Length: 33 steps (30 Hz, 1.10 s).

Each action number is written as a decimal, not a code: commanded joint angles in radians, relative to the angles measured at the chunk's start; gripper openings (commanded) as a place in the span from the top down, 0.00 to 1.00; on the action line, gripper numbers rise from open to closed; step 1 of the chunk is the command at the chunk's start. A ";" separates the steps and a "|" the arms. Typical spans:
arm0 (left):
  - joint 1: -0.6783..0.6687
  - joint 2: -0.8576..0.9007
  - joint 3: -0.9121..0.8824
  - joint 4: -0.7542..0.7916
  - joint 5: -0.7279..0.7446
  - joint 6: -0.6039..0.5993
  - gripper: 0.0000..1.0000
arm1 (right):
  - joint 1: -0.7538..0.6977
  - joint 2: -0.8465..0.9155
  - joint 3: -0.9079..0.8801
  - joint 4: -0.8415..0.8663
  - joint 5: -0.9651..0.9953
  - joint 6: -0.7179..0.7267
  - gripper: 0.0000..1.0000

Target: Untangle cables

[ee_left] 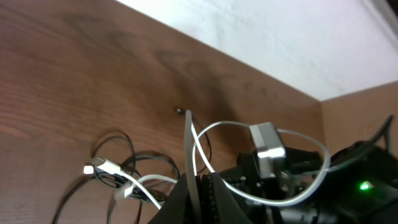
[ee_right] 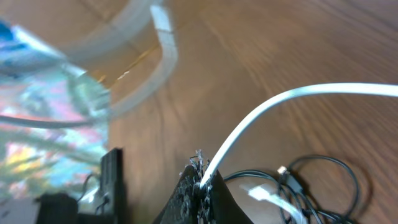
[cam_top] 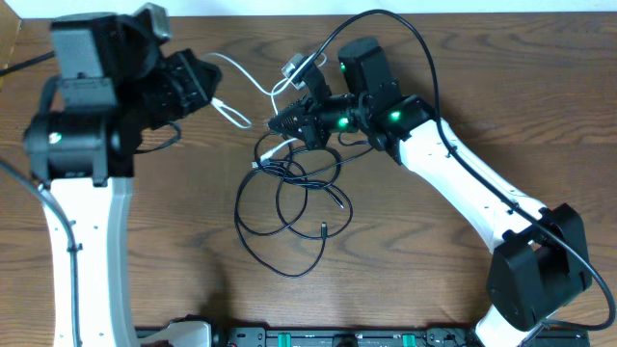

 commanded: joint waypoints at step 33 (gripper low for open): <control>0.006 0.240 -0.009 0.018 -0.150 -0.128 0.93 | -0.004 -0.048 0.002 -0.659 0.049 -0.556 0.99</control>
